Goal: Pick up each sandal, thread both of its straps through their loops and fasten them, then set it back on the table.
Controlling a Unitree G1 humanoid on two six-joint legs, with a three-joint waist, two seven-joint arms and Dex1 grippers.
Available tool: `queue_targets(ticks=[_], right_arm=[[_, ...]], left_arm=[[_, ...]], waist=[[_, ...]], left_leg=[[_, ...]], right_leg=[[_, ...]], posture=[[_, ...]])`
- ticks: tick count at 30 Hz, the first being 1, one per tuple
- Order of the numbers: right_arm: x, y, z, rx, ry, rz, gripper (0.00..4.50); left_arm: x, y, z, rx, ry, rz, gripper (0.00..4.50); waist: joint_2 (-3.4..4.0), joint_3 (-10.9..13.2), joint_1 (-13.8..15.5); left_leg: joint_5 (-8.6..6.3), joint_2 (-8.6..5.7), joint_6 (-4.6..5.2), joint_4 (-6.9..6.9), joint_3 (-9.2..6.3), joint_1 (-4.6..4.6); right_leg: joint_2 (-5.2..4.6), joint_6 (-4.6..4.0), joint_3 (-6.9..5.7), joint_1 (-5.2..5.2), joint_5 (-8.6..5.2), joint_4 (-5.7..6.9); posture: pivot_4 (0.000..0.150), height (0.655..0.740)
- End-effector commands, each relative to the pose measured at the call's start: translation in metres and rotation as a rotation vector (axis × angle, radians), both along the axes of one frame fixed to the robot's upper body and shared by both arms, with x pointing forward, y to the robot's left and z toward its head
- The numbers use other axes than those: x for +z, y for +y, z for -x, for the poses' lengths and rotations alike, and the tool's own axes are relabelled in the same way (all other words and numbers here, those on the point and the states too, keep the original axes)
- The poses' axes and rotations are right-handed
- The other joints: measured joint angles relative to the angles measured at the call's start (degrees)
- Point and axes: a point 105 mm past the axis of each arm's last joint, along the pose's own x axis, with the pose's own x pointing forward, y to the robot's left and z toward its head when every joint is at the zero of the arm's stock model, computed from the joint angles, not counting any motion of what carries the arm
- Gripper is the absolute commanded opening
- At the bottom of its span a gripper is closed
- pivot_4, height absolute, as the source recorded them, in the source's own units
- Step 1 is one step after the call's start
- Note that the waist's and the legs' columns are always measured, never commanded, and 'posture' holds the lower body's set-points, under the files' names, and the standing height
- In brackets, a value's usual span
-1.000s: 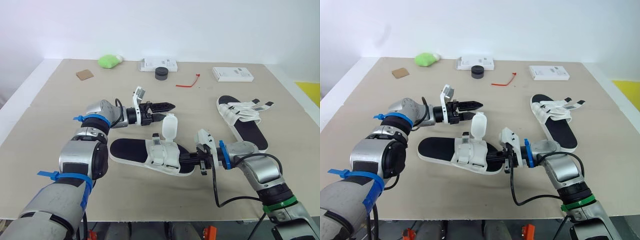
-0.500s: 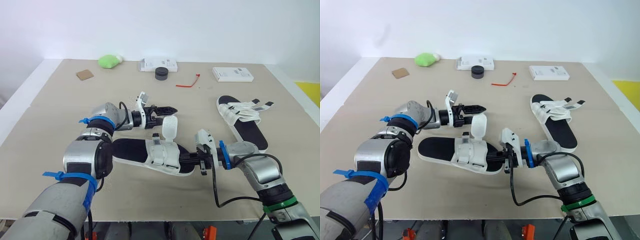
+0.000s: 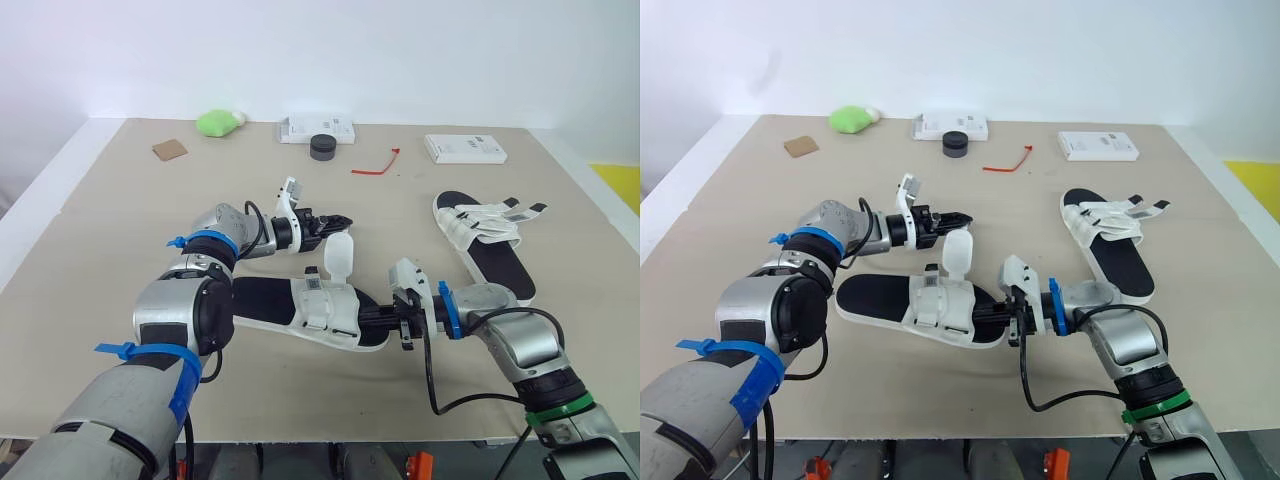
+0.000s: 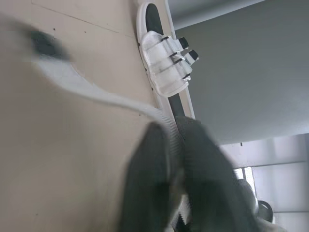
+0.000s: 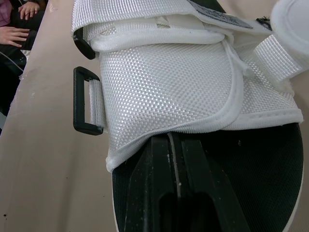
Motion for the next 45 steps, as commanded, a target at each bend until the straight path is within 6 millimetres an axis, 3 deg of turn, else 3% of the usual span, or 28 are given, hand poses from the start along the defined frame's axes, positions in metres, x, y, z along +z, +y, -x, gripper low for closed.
queue_targets(ticks=[1,5,8,12,17,23,27,34,37,42,45], right_arm=[[-0.01,-0.007,-0.003,-0.054,0.028,0.027,0.0],[-0.01,-0.007,-0.003,-0.055,0.03,0.028,0.0],[-0.01,-0.008,-0.003,-0.056,0.03,0.03,0.0],[-0.009,-0.01,-0.003,-0.059,0.031,0.033,0.0],[-0.009,-0.011,-0.002,-0.06,0.033,0.034,0.0],[-0.01,-0.013,-0.001,-0.058,0.036,0.038,0.0],[-0.009,-0.011,-0.002,-0.049,0.035,0.039,0.0],[-0.011,-0.01,0.001,-0.03,0.041,0.048,0.0],[-0.022,-0.01,0.007,0.005,0.021,0.122,0.0],[-0.055,-0.017,0.019,0.082,-0.015,0.307,0.0],[-0.057,-0.015,0.015,0.074,-0.012,0.292,0.0]], left_arm=[[0.02,-0.004,-0.004,0.003,-0.06,0.025,0.05],[0.032,-0.005,-0.002,-0.055,-0.193,0.027,0.05],[0.038,-0.012,0.014,-0.216,-0.4,0.004,0.05],[0.031,-0.002,0.046,-0.405,-0.595,-0.02,0.05],[0.015,0.017,0.079,-0.519,-0.828,-0.065,0.05],[0.0,0.025,0.102,-0.553,-1.143,-0.128,0.05],[0.007,0.02,0.113,-0.544,-1.468,-0.121,0.05],[-0.001,0.025,0.138,-0.684,-1.815,-0.103,0.05],[-0.006,0.03,0.146,-0.743,-1.985,-0.124,0.05],[-0.015,0.039,0.146,-0.827,-2.112,-0.166,0.05],[-0.025,0.043,0.144,-0.899,-2.15,-0.205,0.05]], waist=[[0.0,0.0,0.0],[0.0,0.0,0.0],[0.02,0.0,0.0],[0.21,0.0,-0.1],[0.23,0.0,0.0],[0.23,0.0,0.2],[0.23,0.0,0.2],[0.24,0.0,0.2],[0.24,0.0,0.2],[0.23,-0.2,0.3],[0.11,-0.4,0.2]], left_leg=[[0.0,0.0,0.0,0.0,0.0,0.0],[0.01,0.0,-0.01,0.0,0.0,0.0],[0.03,-0.01,-0.05,0.0,0.0,-0.01],[0.03,0.02,-0.08,-0.05,0.09,0.06],[0.03,0.03,-0.07,-0.03,0.11,0.06],[0.04,0.03,-0.05,0.1,0.16,0.06],[0.06,0.03,-0.02,0.11,0.2,0.06],[0.06,0.03,0.0,0.11,0.24,0.05],[0.03,0.04,0.04,0.1,0.24,0.04],[-0.02,0.04,0.11,0.07,0.24,0.06],[-0.02,0.05,0.11,0.08,0.24,0.2]], right_leg=[[0.0,0.0,0.0,0.0,0.0,0.0],[0.0,0.0,0.0,0.0,0.01,0.0],[0.0,-0.02,0.0,0.0,0.02,0.0],[0.0,-0.07,0.15,0.02,0.04,0.03],[0.02,-0.07,0.19,0.01,0.04,0.04],[-0.02,-0.13,0.23,0.06,0.05,0.02],[-0.03,-0.24,0.27,0.06,0.03,0.0],[-0.02,-0.2,0.31,0.05,0.04,0.0],[-0.01,-0.07,0.3,0.02,0.08,0.0],[-0.02,-0.06,0.29,0.06,0.0,-0.01],[-0.01,-0.3,0.29,0.19,-0.12,-0.03]], posture=[[0.15,0.74],[0.15,0.74],[0.15,0.74],[0.15,0.74],[0.15,0.74],[0.15,0.74],[0.15,0.74],[0.15,0.74],[0.15,0.74],[0.15,0.74],[0.15,0.74]])
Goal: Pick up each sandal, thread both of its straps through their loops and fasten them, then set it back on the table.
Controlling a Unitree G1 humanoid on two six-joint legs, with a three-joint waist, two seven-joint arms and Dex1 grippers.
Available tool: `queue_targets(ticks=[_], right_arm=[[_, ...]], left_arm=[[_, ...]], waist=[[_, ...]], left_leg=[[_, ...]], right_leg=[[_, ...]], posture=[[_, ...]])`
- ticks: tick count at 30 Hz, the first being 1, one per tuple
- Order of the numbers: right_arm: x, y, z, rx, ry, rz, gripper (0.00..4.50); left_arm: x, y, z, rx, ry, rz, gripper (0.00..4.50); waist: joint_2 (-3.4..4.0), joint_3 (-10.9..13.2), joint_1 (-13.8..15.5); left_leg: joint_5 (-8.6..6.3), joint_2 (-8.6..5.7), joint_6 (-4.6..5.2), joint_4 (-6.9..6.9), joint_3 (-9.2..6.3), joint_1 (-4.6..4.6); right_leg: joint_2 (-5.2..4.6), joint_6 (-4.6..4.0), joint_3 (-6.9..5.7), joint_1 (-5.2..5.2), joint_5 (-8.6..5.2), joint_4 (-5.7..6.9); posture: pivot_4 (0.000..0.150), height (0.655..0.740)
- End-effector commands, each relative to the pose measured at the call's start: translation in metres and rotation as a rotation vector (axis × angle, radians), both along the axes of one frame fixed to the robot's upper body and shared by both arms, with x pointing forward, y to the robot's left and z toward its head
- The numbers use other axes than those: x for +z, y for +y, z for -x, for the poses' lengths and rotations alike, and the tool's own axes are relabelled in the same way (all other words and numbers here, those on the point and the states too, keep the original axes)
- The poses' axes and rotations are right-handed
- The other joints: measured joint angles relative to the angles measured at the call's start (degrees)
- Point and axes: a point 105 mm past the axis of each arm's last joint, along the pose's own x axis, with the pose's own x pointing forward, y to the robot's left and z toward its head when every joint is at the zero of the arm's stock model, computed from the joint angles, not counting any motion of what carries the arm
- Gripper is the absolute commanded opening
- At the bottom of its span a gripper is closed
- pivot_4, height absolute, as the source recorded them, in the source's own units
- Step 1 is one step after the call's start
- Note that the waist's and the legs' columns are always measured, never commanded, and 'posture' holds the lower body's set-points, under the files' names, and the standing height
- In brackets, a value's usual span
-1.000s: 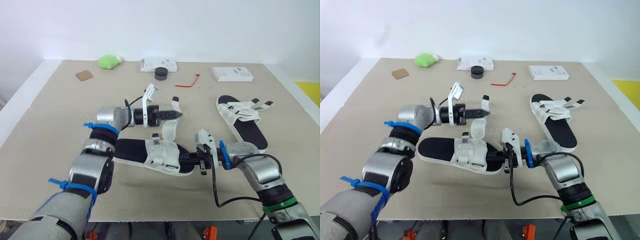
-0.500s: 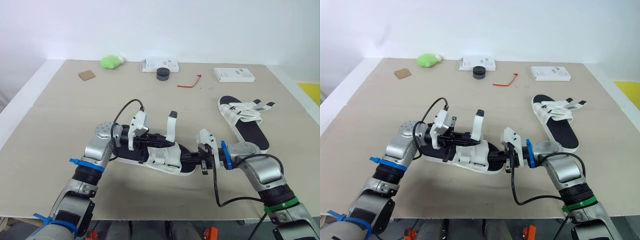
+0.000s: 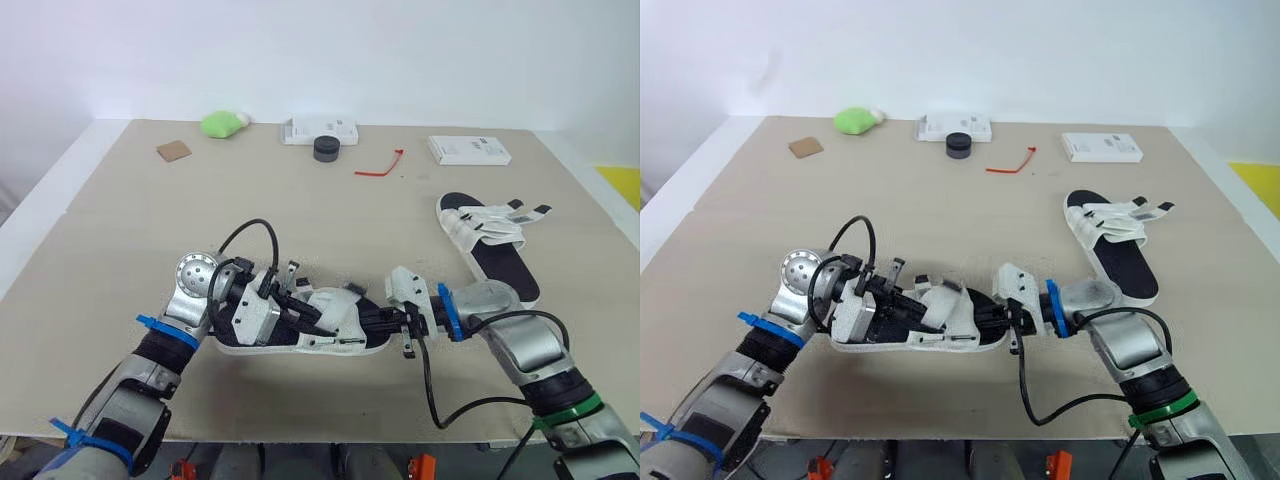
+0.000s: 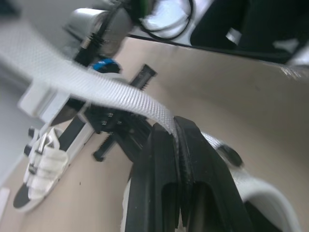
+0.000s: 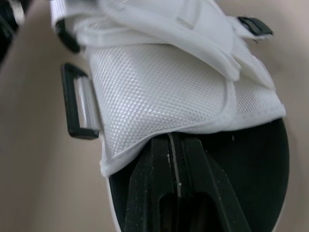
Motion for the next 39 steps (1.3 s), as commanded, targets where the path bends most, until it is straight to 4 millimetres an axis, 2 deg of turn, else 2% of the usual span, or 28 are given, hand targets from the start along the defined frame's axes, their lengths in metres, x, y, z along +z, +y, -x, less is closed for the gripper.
queue_targets(ticks=[1,7,12,18,20,22,24,30,34,39], right_arm=[[-0.049,-0.016,0.007,-0.054,0.147,0.142,0.0],[-0.048,-0.017,0.006,-0.051,0.152,0.138,0.0],[-0.048,-0.015,0.005,-0.045,0.155,0.133,0.0],[-0.045,-0.014,0.003,-0.05,0.155,0.118,0.0],[-0.044,-0.015,0.002,-0.06,0.157,0.114,0.0],[-0.045,-0.016,0.002,-0.059,0.157,0.116,0.0],[-0.045,-0.017,0.002,-0.057,0.156,0.118,0.0],[-0.045,-0.016,0.001,-0.058,0.155,0.118,0.0],[-0.043,-0.016,0.0,-0.06,0.154,0.112,0.0],[-0.043,-0.017,0.0,-0.062,0.157,0.111,0.0]], left_arm=[[-0.005,0.003,0.001,-0.05,-0.1,-0.035,0.05],[-0.025,0.006,-0.006,-0.083,-0.245,-0.163,0.05],[-0.035,0.002,-0.011,-0.083,-0.344,-0.175,0.05],[-0.031,-0.01,-0.017,-0.035,-0.37,-0.111,0.05],[-0.026,-0.016,-0.017,-0.015,-0.321,-0.055,0.05],[-0.022,-0.018,-0.016,-0.009,-0.294,-0.027,0.58],[-0.02,-0.019,-0.014,-0.016,-0.294,-0.017,1.29],[-0.008,-0.022,-0.01,-0.034,-0.301,0.046,4.17],[0.014,-0.021,-0.006,-0.035,-0.211,0.107,4.17],[0.019,0.011,-0.013,0.014,-0.01,-0.074,4.17]], waist=[[-0.05,-0.1,0.0],[-0.03,-0.6,0.0],[0.07,-0.8,0.0],[0.05,-0.9,0.1],[0.05,-0.9,0.1],[0.06,-0.9,0.1],[0.06,-0.9,0.0],[0.06,-0.9,0.0],[0.08,-0.9,0.0],[0.2,-0.9,-0.2]], left_leg=[[0.0,0.01,0.0,-0.01,0.03,0.14],[-0.01,0.04,0.0,0.0,0.09,0.43],[-0.01,0.02,0.0,0.01,0.1,0.6],[0.0,0.0,0.0,0.04,0.12,0.68],[-0.01,0.0,0.0,0.02,0.12,0.68],[-0.01,0.0,0.0,-0.02,0.12,0.66],[-0.01,0.01,0.01,-0.04,0.12,0.64],[-0.06,0.01,0.02,-0.09,0.12,0.64],[-0.09,0.01,0.0,-0.11,0.12,0.64],[-0.1,0.04,-0.01,-0.11,0.12,0.64]], right_leg=[[0.0,-0.01,0.02,0.13,0.0,0.0],[-0.01,-0.07,0.05,0.41,-0.01,0.0],[-0.04,-0.07,0.09,0.62,-0.02,-0.04],[-0.06,-0.07,0.13,0.78,-0.02,-0.06],[-0.05,-0.09,0.13,0.77,-0.04,-0.06],[-0.04,-0.1,0.13,0.75,-0.07,-0.06],[-0.03,-0.1,0.13,0.73,-0.08,-0.06],[-0.02,-0.1,0.13,0.72,-0.17,-0.06],[-0.02,-0.11,0.13,0.72,-0.22,-0.06],[0.0,-0.13,0.13,0.69,-0.22,-0.06]], posture=[[0.15,0.74],[0.15,0.74],[0.15,0.74],[0.15,0.74],[0.15,0.74],[0.15,0.74],[0.15,0.74],[0.15,0.74],[0.15,0.74],[0.15,0.74]])
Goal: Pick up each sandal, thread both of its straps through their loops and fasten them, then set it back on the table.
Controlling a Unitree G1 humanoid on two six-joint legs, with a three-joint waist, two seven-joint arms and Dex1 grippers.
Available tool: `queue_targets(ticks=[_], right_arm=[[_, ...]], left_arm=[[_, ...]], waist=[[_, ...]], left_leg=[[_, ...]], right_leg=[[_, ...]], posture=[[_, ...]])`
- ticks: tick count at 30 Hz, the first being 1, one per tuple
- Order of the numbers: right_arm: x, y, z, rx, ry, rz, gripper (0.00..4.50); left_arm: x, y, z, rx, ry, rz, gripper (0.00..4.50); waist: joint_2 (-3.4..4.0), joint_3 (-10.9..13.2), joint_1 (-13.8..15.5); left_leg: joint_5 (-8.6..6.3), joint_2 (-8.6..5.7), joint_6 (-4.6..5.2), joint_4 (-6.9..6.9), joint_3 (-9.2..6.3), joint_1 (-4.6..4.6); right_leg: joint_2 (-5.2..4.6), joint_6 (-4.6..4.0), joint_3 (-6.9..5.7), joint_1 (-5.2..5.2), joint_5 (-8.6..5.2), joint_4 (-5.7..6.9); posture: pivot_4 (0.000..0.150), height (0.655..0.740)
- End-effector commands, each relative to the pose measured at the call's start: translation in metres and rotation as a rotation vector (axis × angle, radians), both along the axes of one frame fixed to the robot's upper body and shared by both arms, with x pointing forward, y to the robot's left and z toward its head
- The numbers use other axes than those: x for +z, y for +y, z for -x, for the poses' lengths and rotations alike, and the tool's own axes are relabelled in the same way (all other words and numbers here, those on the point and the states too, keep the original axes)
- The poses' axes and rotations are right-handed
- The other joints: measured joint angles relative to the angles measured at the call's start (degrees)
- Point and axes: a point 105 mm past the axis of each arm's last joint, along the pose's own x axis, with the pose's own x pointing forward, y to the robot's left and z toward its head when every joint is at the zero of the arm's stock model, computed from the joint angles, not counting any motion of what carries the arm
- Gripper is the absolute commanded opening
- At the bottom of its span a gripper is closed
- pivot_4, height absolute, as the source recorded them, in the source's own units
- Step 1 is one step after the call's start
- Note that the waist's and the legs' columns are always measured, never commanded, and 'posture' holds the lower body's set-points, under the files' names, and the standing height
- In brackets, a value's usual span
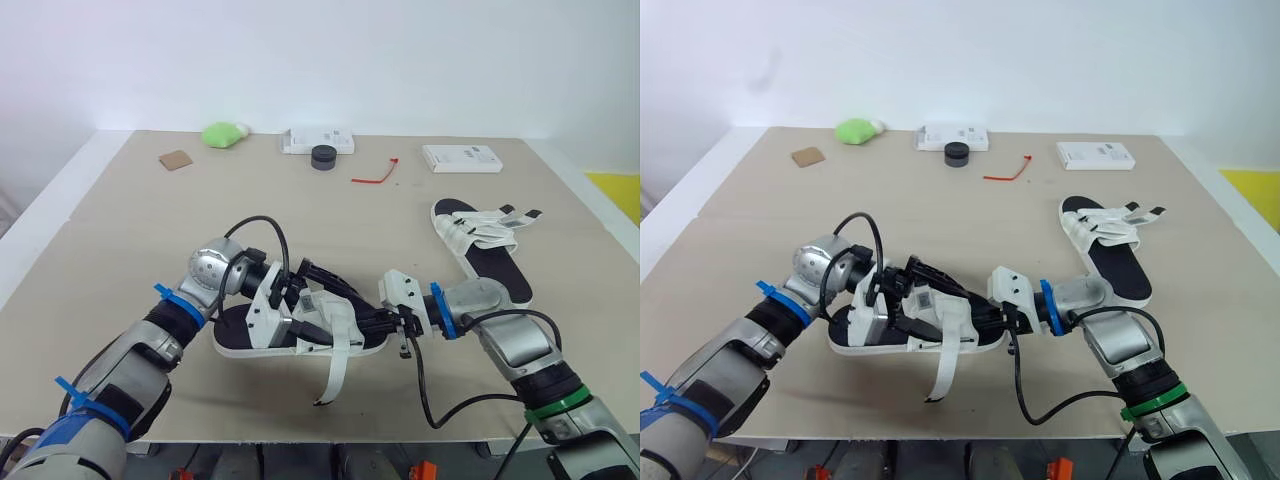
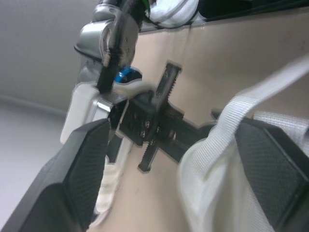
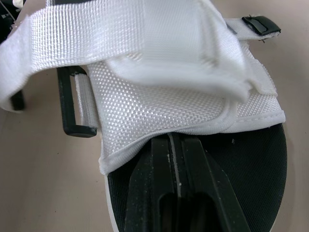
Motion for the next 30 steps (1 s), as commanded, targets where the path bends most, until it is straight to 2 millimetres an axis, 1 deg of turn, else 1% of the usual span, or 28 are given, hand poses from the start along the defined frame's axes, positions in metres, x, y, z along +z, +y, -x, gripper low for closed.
queue_targets(ticks=[1,2,5,6,7,8,10,12,14,15,17,22,25,27,28,30], right_arm=[[-0.037,-0.02,0.005,-0.073,0.126,0.113,0.0],[-0.037,-0.02,0.005,-0.073,0.126,0.112,0.0],[-0.036,-0.02,0.006,-0.075,0.128,0.109,0.0],[-0.036,-0.02,0.006,-0.075,0.129,0.109,0.0],[-0.036,-0.02,0.007,-0.077,0.131,0.106,0.0],[-0.036,-0.02,0.007,-0.078,0.134,0.103,0.0],[-0.037,-0.019,0.007,-0.079,0.137,0.102,0.0],[-0.038,-0.019,0.008,-0.077,0.14,0.102,0.0],[-0.038,-0.018,0.009,-0.075,0.144,0.101,0.0],[-0.038,-0.017,0.01,-0.073,0.146,0.1,0.0],[-0.039,-0.017,0.011,-0.071,0.151,0.101,0.0],[-0.039,-0.017,0.017,-0.067,0.171,0.097,0.0],[-0.041,-0.017,0.021,-0.068,0.179,0.101,0.0],[-0.04,-0.017,0.023,-0.068,0.185,0.099,0.0],[-0.041,-0.017,0.024,-0.068,0.187,0.1,0.0],[-0.041,-0.016,0.025,-0.069,0.19,0.101,0.0]], left_arm=[[0.011,0.025,-0.006,0.063,0.15,-0.102,4.17],[0.016,0.029,-0.008,0.081,0.19,-0.107,4.17],[0.043,0.033,-0.017,0.223,0.468,-0.102,4.17],[0.049,0.033,-0.019,0.281,0.586,-0.105,4.17],[0.051,0.036,-0.017,0.349,0.787,-0.16,4.17],[0.048,0.04,-0.008,0.366,0.913,-0.221,4.17],[0.039,0.046,0.017,0.381,1.168,-0.371,4.17],[0.03,0.048,0.039,0.367,1.293,-0.441,4.17],[0.019,0.05,0.054,0.381,1.421,-0.496,4.17],[0.013,0.051,0.06,0.396,1.475,-0.518,4.17],[-0.004,0.051,0.064,0.472,1.546,-0.549,4.17],[-0.033,0.043,0.06,0.632,1.654,-0.516,4.17],[-0.04,0.036,0.057,0.661,1.726,-0.478,4.17],[-0.046,0.031,0.05,0.699,1.75,-0.445,3.64],[-0.049,0.029,0.047,0.722,1.756,-0.435,3.46],[-0.054,0.027,0.043,0.755,1.762,-0.426,3.46]], waist=[[0.06,0.0,0.0],[0.06,0.0,0.0],[-0.03,0.1,0.0],[-0.06,0.2,0.0],[-0.1,0.2,0.0],[-0.11,0.3,-0.1],[-0.05,0.3,-0.2],[0.02,0.2,-0.1],[0.01,0.2,-0.1],[-0.05,0.3,-0.1],[-0.11,0.3,-0.1],[-0.19,0.3,0.1],[-0.24,0.3,0.1],[-0.27,0.3,0.1],[-0.27,0.3,0.2],[-0.28,0.3,0.2]], left_leg=[[0.0,0.01,0.0,0.0,0.0,0.0],[0.0,0.01,0.0,0.0,0.0,0.0],[0.0,0.01,0.0,0.01,0.0,-0.02],[0.0,0.02,0.0,0.01,-0.02,-0.03],[0.0,0.02,0.0,0.02,-0.04,-0.04],[0.0,0.02,0.0,0.02,-0.04,-0.03],[-0.02,0.05,-0.03,-0.02,-0.02,-0.03],[-0.12,0.06,-0.16,-0.05,-0.02,-0.01],[-0.2,0.06,-0.2,-0.06,-0.03,0.02],[-0.24,0.09,-0.17,-0.06,-0.03,0.02],[-0.26,0.12,-0.15,-0.06,-0.04,0.01],[-0.26,0.07,-0.15,0.0,-0.11,0.02],[-0.3,0.0,-0.22,-0.01,-0.09,0.0],[-0.35,0.0,-0.26,-0.02,-0.11,-0.03],[-0.37,-0.01,-0.24,-0.02,-0.12,-0.03],[-0.44,-0.03,-0.22,-0.03,-0.14,-0.03]], right_leg=[[0.01,-0.01,0.0,0.0,0.0,0.0],[0.01,-0.01,0.0,-0.03,-0.01,0.0],[0.0,-0.01,0.0,-0.03,-0.01,0.0],[0.0,0.0,-0.01,-0.04,-0.01,0.0],[-0.01,0.0,-0.03,-0.04,-0.01,0.0],[-0.03,0.02,-0.02,-0.04,-0.03,0.01],[-0.02,0.04,-0.02,-0.2,-0.08,0.01],[-0.02,0.0,-0.03,-0.34,-0.2,0.01],[-0.01,-0.04,-0.04,-0.32,-0.3,0.01],[0.01,-0.08,-0.05,-0.33,-0.33,0.01],[0.05,-0.11,-0.07,-0.34,-0.35,0.01],[0.0,-0.11,-0.11,-0.35,-0.35,0.0],[-0.06,-0.11,-0.09,-0.35,-0.37,-0.01],[-0.04,-0.14,-0.11,-0.36,-0.44,-0.02],[-0.05,-0.13,-0.11,-0.34,-0.47,-0.02],[-0.03,-0.12,-0.11,-0.32,-0.53,-0.01]], posture=[[0.15,0.74],[0.15,0.74],[0.15,0.74],[0.15,0.74],[0.15,0.74],[0.15,0.74],[0.15,0.74],[0.15,0.74],[0.15,0.74],[0.15,0.74],[0.15,0.74],[0.15,0.74],[0.15,0.74],[0.15,0.74],[0.15,0.74],[0.15,0.74]])
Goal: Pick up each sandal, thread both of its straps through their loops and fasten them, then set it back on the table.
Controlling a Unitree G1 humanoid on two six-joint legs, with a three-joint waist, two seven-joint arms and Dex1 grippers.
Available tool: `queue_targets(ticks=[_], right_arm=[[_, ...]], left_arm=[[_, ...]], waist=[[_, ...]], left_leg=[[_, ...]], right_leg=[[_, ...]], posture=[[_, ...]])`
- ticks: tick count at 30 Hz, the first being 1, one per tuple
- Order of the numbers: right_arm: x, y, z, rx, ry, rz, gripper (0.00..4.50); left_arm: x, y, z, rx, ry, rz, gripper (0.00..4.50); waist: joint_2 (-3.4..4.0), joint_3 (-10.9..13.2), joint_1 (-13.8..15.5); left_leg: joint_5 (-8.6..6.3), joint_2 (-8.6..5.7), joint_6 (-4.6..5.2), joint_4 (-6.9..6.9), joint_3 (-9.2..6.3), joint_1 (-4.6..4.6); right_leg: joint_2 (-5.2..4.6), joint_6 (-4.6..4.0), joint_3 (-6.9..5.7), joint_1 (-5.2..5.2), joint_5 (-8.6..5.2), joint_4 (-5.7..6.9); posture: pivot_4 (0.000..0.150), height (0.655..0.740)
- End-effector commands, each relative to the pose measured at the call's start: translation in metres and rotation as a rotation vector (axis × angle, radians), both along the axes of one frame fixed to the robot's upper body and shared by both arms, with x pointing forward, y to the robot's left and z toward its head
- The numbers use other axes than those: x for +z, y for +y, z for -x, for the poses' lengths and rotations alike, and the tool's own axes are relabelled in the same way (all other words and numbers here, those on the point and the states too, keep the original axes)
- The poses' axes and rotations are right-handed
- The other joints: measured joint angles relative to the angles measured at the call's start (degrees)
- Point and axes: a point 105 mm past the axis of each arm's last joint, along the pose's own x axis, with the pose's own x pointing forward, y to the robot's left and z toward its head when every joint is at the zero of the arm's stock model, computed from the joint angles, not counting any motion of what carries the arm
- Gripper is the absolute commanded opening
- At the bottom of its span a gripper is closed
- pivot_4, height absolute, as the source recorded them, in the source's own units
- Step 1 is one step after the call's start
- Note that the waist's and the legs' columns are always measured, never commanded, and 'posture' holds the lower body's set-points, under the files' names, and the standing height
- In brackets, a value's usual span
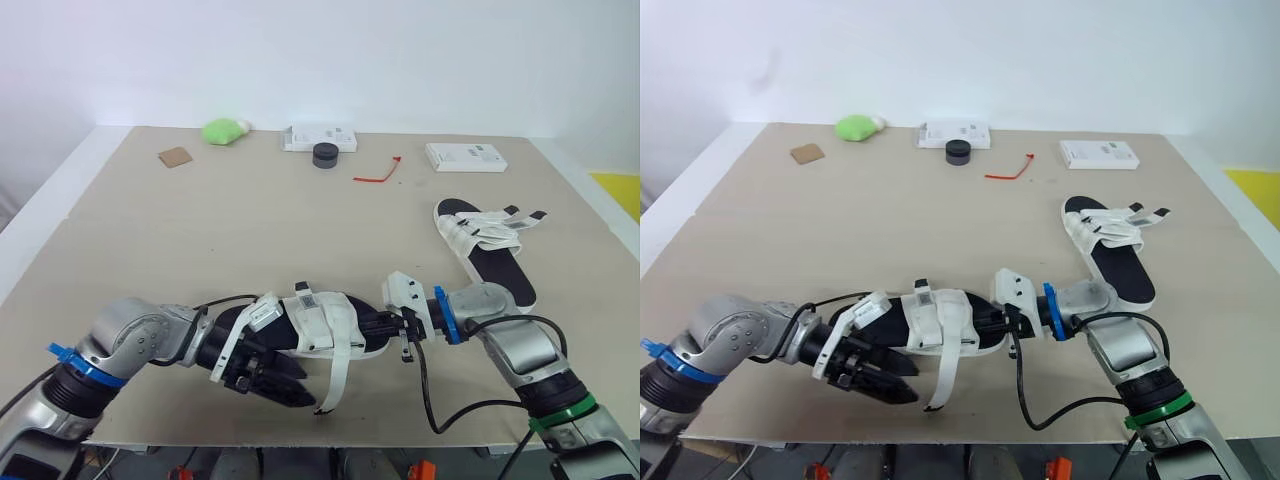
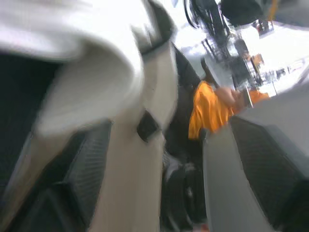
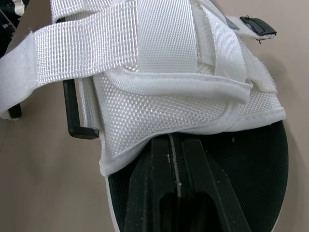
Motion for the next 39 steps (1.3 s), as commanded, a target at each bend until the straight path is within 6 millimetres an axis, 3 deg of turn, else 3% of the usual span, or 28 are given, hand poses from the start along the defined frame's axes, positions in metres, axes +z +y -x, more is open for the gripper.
queue_targets(ticks=[1,5,11,15,18,22,24,25,26,28,39], right_arm=[[-0.042,-0.014,0.016,-0.045,0.168,0.114,0.0],[-0.042,-0.014,0.018,-0.047,0.174,0.117,0.0],[-0.041,-0.013,0.017,-0.047,0.178,0.118,0.0],[-0.04,-0.011,0.015,-0.044,0.173,0.115,0.0],[-0.039,-0.009,0.012,-0.042,0.169,0.113,0.0],[-0.038,-0.007,0.009,-0.039,0.167,0.106,0.0],[-0.038,-0.007,0.009,-0.039,0.166,0.102,0.0],[-0.038,-0.007,0.009,-0.039,0.166,0.102,0.0],[-0.038,-0.007,0.009,-0.039,0.166,0.103,0.0],[-0.038,-0.007,0.008,-0.041,0.165,0.103,0.0],[-0.037,-0.011,0.009,-0.042,0.167,0.108,0.0]], left_arm=[[-0.002,0.001,-0.01,0.06,-0.012,-0.031,3.46],[-0.003,-0.007,-0.019,0.077,-0.021,-0.059,3.46],[0.015,-0.025,-0.017,0.004,0.002,-0.072,3.46],[0.031,-0.027,-0.012,-0.045,0.006,-0.073,3.46],[0.031,-0.027,-0.011,-0.055,0.008,-0.093,3.46],[0.029,-0.031,-0.013,-0.026,0.048,-0.068,2.46],[0.029,-0.032,-0.013,-0.012,0.055,-0.056,1.64],[0.029,-0.032,-0.013,-0.008,0.055,-0.055,0.93],[0.029,-0.032,-0.013,-0.004,0.054,-0.056,0.49],[0.028,-0.033,-0.015,0.019,0.037,-0.063,0.19],[0.033,-0.032,-0.018,0.075,0.077,0.007,0.19]], waist=[[-0.01,0.0,0.0],[0.02,-0.1,0.0],[-0.04,-0.1,0.0],[-0.07,0.0,0.0],[-0.07,0.0,-0.1],[-0.09,0.0,-0.1],[-0.09,0.0,-0.1],[-0.09,0.0,-0.2],[-0.09,0.0,-0.2],[-0.09,0.0,-0.2],[-0.09,0.0,-0.2]], left_leg=[[-0.03,0.0,-0.01,0.0,0.0,0.0],[-0.06,-0.02,-0.01,0.0,-0.03,0.02],[-0.08,-0.09,-0.03,0.06,-0.04,0.03],[-0.08,-0.1,-0.04,0.05,-0.08,0.0],[-0.08,-0.1,-0.03,0.02,-0.08,-0.02],[-0.09,-0.1,-0.04,0.02,-0.08,-0.02],[-0.08,-0.1,-0.03,0.03,-0.09,-0.02],[-0.08,-0.1,-0.03,0.03,-0.09,-0.02],[-0.08,-0.1,-0.03,0.03,-0.09,-0.02],[-0.08,-0.1,-0.03,0.03,-0.1,-0.02],[-0.08,-0.1,-0.04,0.03,-0.08,-0.01]], right_leg=[[0.01,-0.01,0.0,0.01,-0.02,0.0],[0.01,-0.02,0.0,0.03,-0.06,0.0],[-0.02,0.01,0.04,0.08,-0.07,0.0],[0.0,0.02,0.02,0.07,-0.1,0.0],[0.02,0.02,0.03,0.04,-0.1,0.0],[0.01,0.03,0.03,0.04,-0.1,0.0],[0.01,0.04,0.03,0.04,-0.09,0.0],[0.02,0.04,0.03,0.04,-0.08,0.0],[0.02,0.04,0.03,0.05,-0.08,0.0],[0.02,0.04,0.03,0.04,-0.08,0.0],[0.02,0.05,0.05,0.04,-0.08,0.0]], posture=[[0.15,0.74],[0.15,0.74],[0.15,0.74],[0.15,0.74],[0.15,0.74],[0.15,0.74],[0.15,0.74],[0.15,0.74],[0.15,0.74],[0.15,0.74],[0.15,0.74]])
